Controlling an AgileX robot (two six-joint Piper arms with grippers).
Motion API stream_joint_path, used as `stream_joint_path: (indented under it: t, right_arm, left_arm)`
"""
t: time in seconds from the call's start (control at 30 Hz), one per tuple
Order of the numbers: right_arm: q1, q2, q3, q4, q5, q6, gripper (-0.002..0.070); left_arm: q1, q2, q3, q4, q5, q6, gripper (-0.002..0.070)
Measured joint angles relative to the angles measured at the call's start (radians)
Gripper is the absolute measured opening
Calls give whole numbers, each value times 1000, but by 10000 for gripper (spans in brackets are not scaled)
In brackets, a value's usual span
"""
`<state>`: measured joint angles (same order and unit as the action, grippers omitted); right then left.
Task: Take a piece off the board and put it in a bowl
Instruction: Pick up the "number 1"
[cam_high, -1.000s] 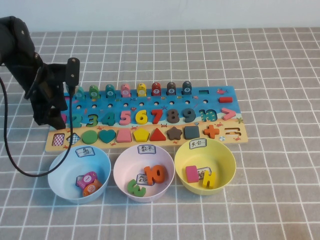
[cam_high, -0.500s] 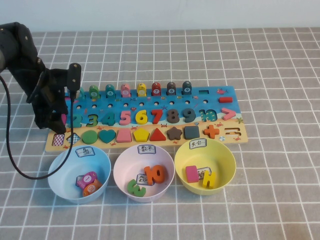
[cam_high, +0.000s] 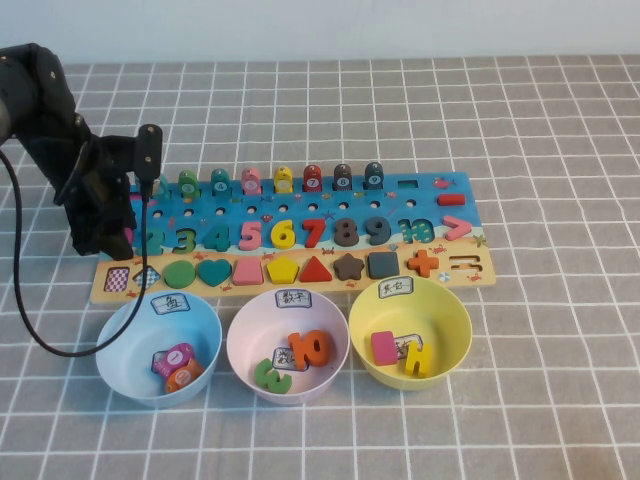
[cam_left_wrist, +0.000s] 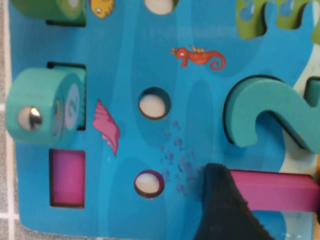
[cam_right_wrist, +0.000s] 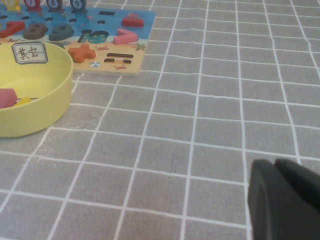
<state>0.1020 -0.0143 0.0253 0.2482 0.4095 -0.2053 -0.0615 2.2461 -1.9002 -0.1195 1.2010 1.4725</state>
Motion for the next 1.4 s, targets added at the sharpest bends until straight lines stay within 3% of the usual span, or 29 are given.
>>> stream_joint_path:
  t: [1.4]
  right_arm:
    - [0,0,0,0,0,0,-17]
  left_arm:
    - [0,-53,-9,2,10,0,318]
